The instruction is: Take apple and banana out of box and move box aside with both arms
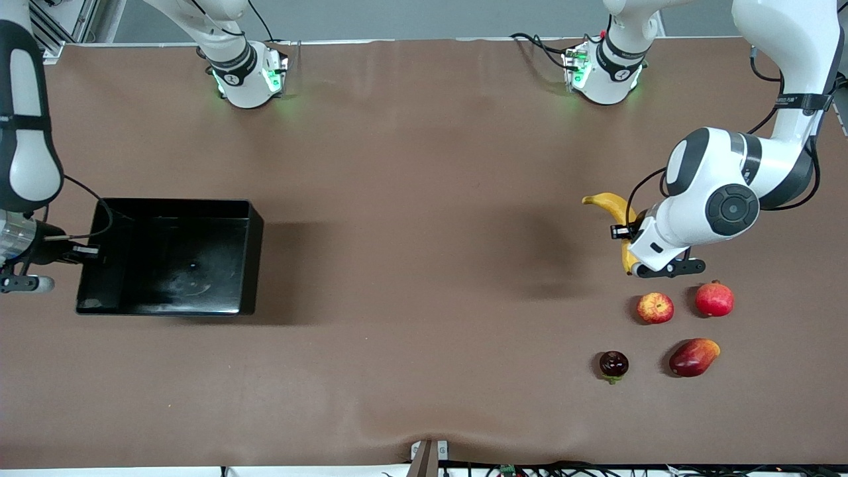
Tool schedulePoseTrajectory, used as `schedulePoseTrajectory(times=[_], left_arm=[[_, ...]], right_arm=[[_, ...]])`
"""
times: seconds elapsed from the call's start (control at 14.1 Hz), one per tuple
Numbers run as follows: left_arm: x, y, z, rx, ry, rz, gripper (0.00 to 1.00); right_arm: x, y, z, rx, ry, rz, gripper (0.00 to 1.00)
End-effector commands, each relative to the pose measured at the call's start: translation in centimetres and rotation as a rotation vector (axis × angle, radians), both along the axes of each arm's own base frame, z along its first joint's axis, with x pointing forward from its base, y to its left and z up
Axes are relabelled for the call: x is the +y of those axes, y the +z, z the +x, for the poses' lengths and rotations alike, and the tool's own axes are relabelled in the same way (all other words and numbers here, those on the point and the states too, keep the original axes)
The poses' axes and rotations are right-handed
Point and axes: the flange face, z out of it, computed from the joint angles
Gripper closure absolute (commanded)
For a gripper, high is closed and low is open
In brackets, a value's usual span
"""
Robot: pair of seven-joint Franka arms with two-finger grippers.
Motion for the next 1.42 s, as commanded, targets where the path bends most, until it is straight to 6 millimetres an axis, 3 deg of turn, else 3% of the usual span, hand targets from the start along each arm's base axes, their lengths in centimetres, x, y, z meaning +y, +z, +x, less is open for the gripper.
schedulePoseTrajectory(times=[0.0,0.21,0.35,0.71,0.92,0.99,1.06,1.13,1.34], left_arm=[[-0.2,-0.5,-0.2,0.003,0.004,-0.023,1.0],[1.8,-1.7,0.1,0.02,0.076,-0.019,1.0],[4.0,-2.3,0.2,0.03,0.195,0.001,1.0],[11.3,-5.9,0.8,0.073,0.484,-0.003,1.0],[11.6,-7.3,0.9,0.081,0.634,0.022,1.0],[11.7,-7.6,1.1,0.07,0.679,0.036,1.0],[11.7,-8.3,1.3,0.062,0.703,0.033,1.0],[11.9,-8.8,1.5,0.048,0.717,0.025,1.0],[13.7,-10.1,1.9,0.008,0.743,0.038,1.0]], right_arm=[[-4.3,-3.0,-0.1,-0.045,-0.02,-0.013,1.0],[-6.8,-6.3,-0.1,-0.07,-0.061,-0.021,1.0],[-7.4,-7.0,0.4,-0.087,-0.07,-0.029,1.0],[-8.0,-10.2,1.9,-0.085,-0.102,0.02,1.0],[-7.9,-11.5,2.7,-0.095,-0.091,0.048,1.0],[-7.8,-11.4,2.7,-0.096,-0.069,0.044,0.58],[-8.0,-11.3,2.7,-0.104,-0.038,0.043,0.01],[-8.2,-11.2,2.7,-0.111,-0.005,0.039,0.0],[-8.4,-7.5,4.8,-0.187,0.135,-0.006,0.0]])
